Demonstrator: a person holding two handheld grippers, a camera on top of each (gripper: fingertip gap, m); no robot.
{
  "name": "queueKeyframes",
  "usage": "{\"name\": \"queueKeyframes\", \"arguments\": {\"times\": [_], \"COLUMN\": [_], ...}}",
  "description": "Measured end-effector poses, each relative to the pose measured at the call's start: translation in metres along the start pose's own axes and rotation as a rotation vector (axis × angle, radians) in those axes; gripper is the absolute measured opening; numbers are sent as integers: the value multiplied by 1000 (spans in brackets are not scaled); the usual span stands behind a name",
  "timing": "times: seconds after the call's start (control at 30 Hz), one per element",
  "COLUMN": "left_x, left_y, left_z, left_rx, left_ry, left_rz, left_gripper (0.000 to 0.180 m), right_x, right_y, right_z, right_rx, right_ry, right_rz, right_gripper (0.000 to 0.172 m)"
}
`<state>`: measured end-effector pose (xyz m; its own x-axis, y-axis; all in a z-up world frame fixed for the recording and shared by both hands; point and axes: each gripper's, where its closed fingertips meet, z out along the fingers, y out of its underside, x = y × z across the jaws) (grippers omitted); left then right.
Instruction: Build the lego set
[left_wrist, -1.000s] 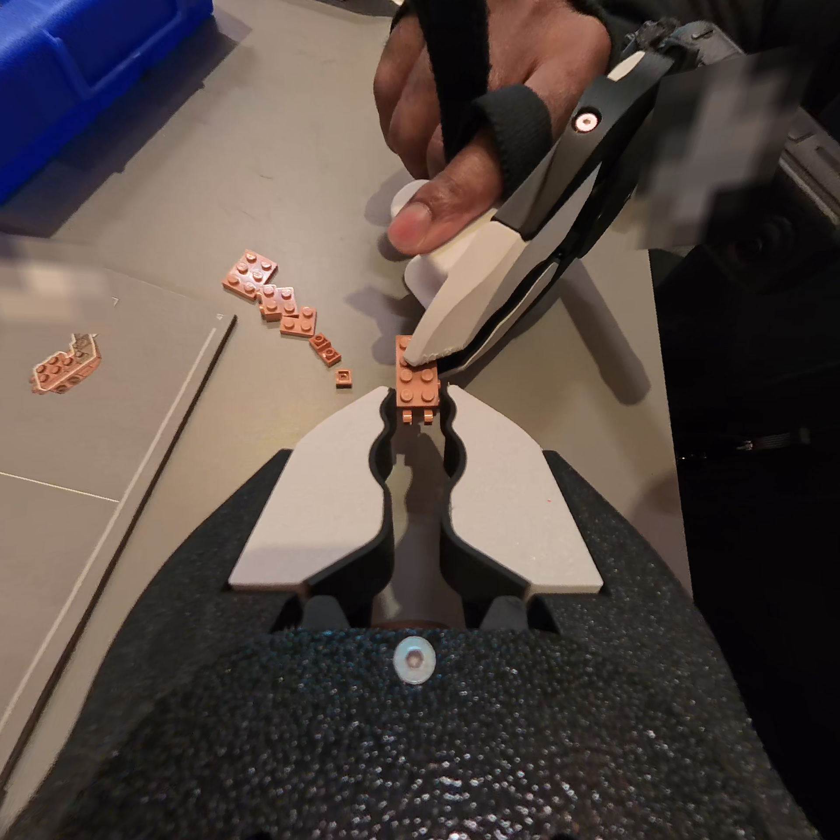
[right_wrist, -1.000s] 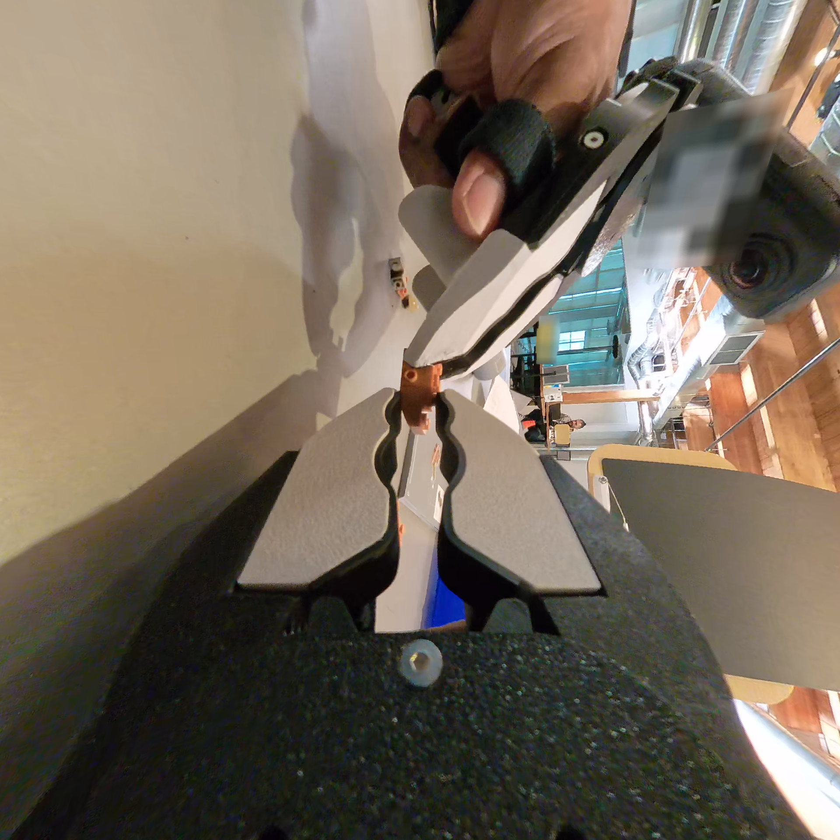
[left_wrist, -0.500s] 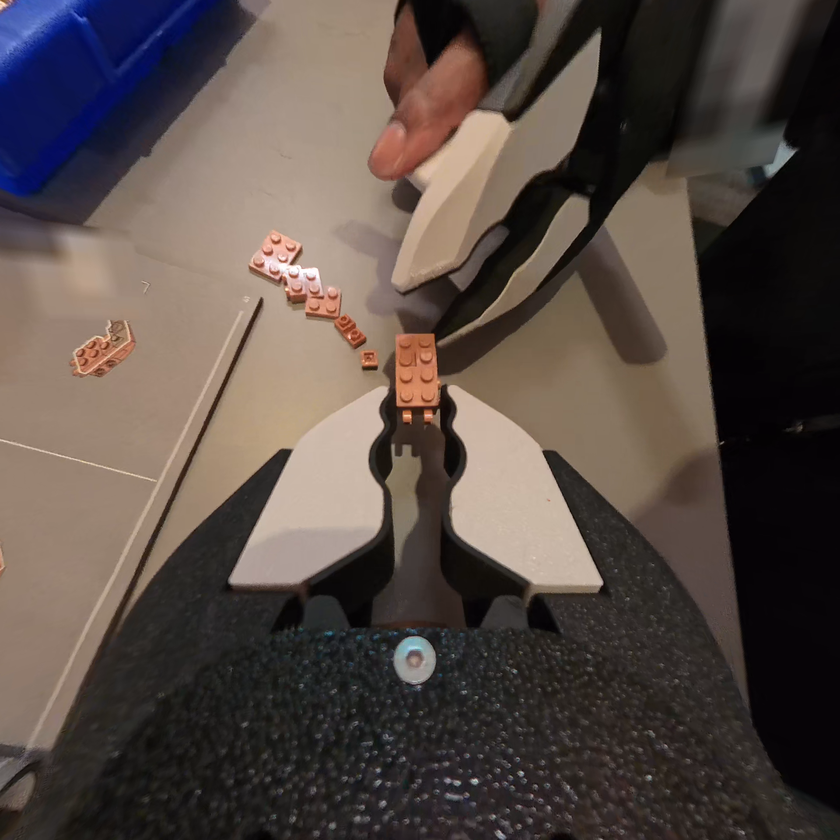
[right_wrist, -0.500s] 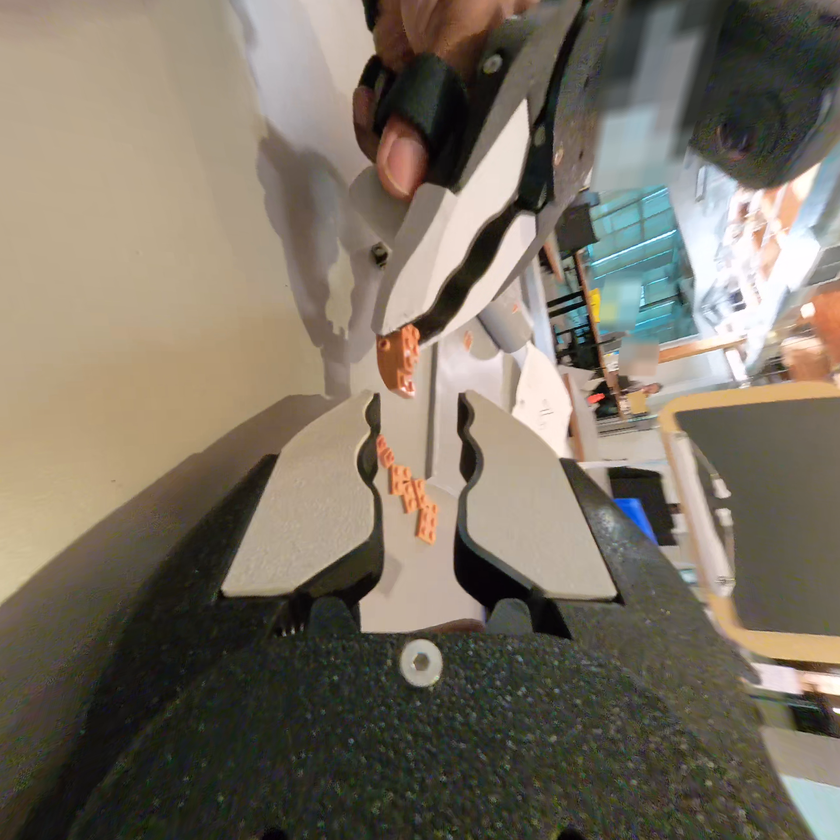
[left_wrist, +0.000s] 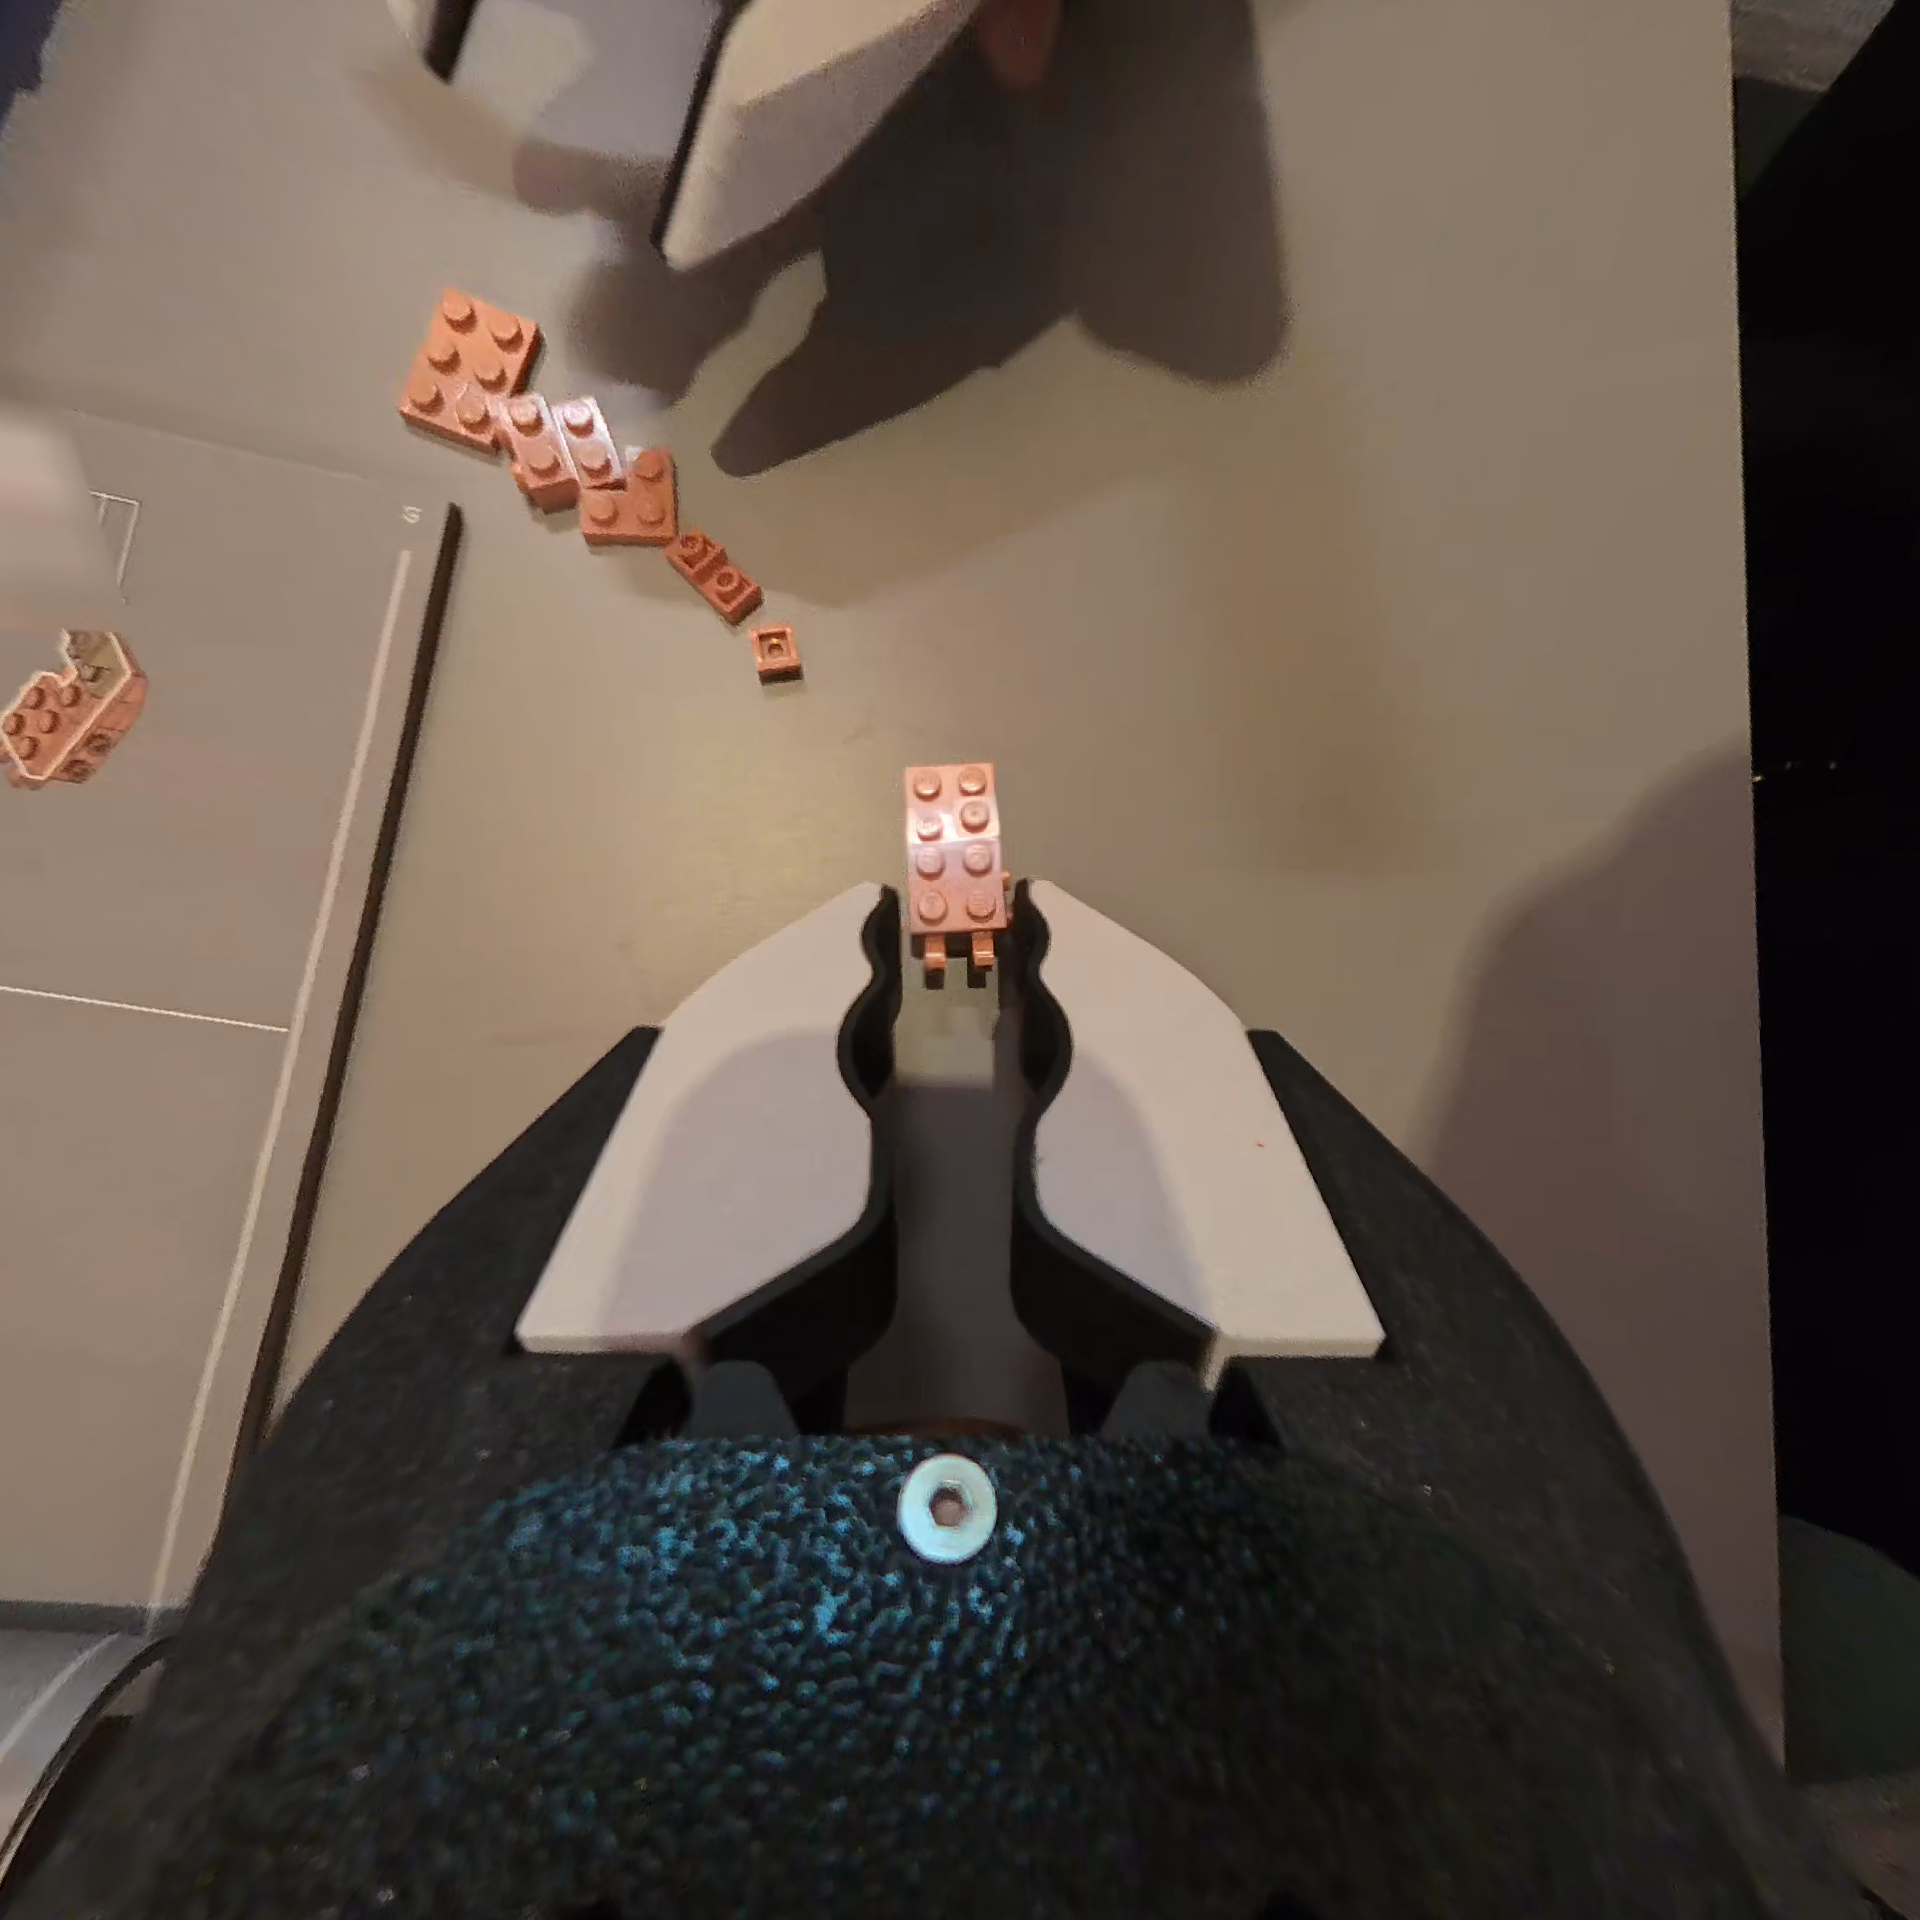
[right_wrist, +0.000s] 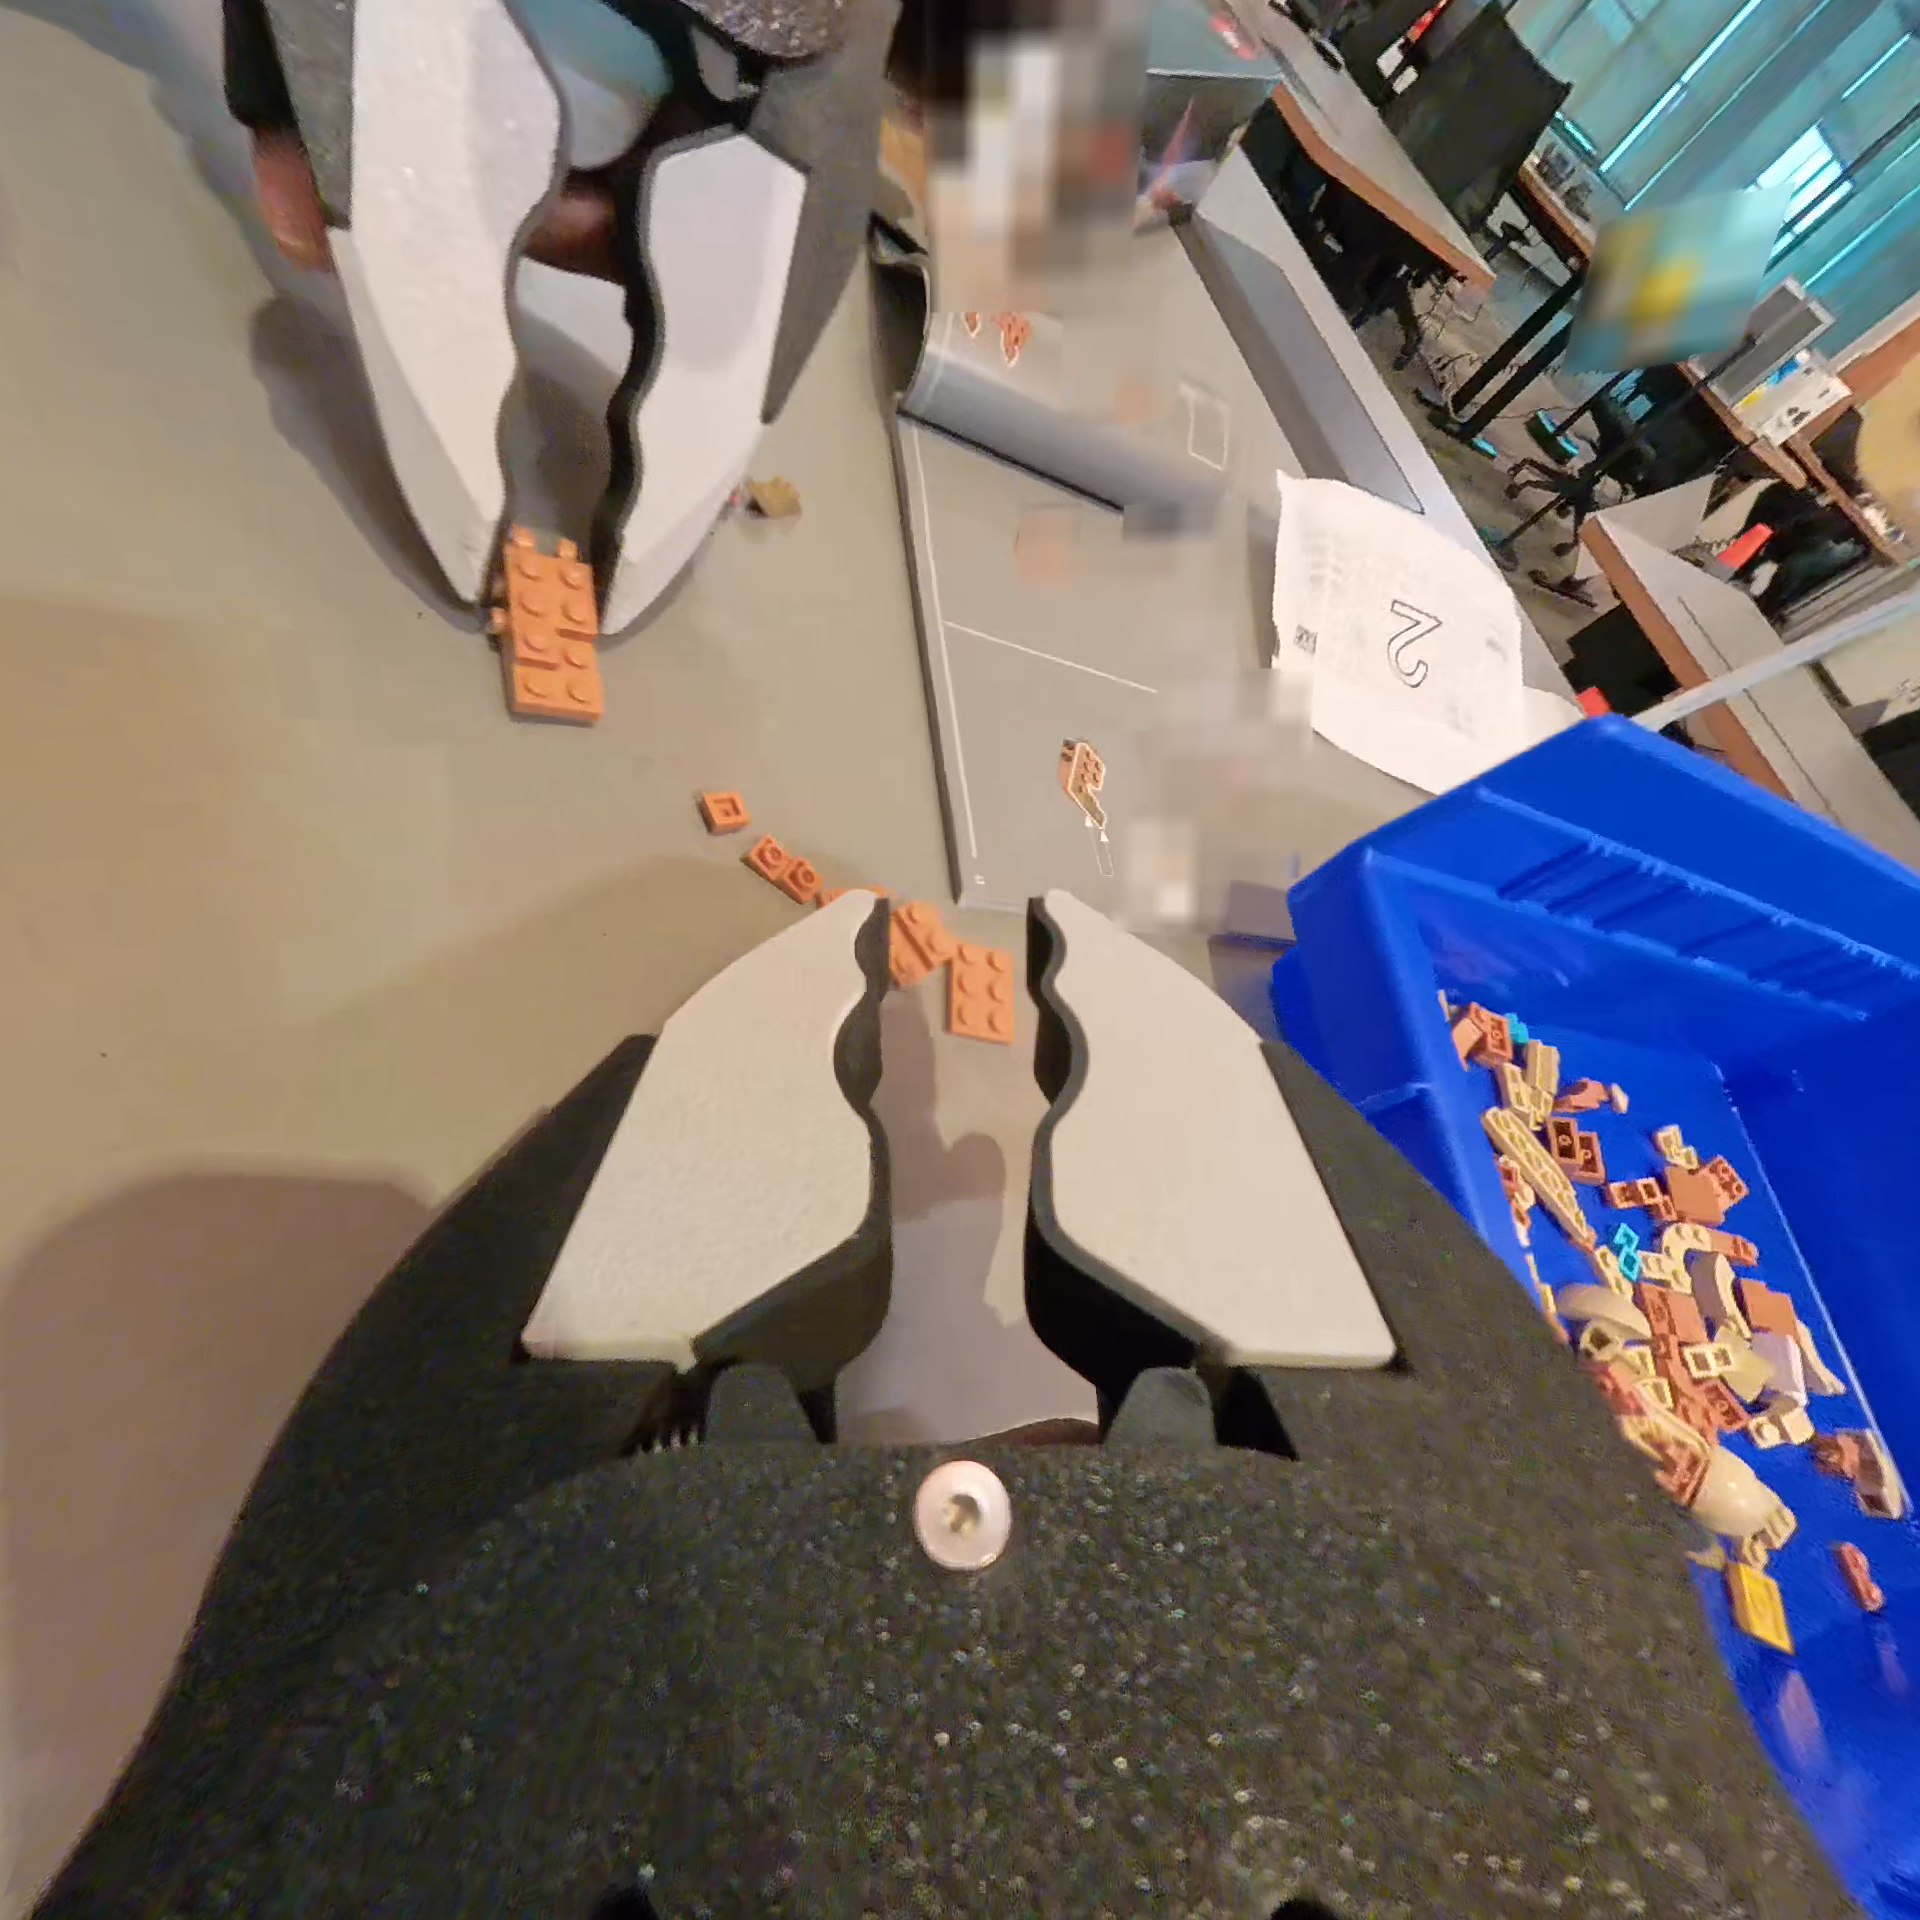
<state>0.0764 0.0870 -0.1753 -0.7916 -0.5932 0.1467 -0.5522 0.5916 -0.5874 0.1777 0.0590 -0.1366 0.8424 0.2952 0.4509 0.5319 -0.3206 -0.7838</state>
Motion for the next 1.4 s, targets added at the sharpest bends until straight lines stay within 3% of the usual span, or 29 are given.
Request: {"name": "queueKeyframes", "arguments": {"times": [0.27, 0.4, 0.5, 0.73, 1.13, 1.27, 1.4], "left_x": [5, -14, -30, -36, -37, -32, -16], "left_y": [-3, 8, 35, 56, 49, 37, 0], "left_z": [-29, -63, -75, -50, -37, -41, -47], "left_rx": [54, 68, -9, -154, -144, -52, 170], "left_ry": [27, -93, -166, -165, -154, -96, 34], "left_rz": [42, 43, -17, -57, -81, -97, -127], "left_gripper": [35, 37, 36, 24, 7, 7, 7], "right_x": [6, 11, 15, 15, 4, -1, -15], "right_y": [-1, -2, 0, 1, -4, -14, -33], "right_z": [-2, -2, -2, 2, 6, 5, 3], "right_rx": [21, 21, 14, -1, 3, 45, 135], "right_ry": [16, 42, 64, 77, 65, 68, 61], "right_rz": [51, 57, 72, 61, 15, -48, -175], "right_gripper": [24, 24, 22, 20, 20, 20, 21]}}
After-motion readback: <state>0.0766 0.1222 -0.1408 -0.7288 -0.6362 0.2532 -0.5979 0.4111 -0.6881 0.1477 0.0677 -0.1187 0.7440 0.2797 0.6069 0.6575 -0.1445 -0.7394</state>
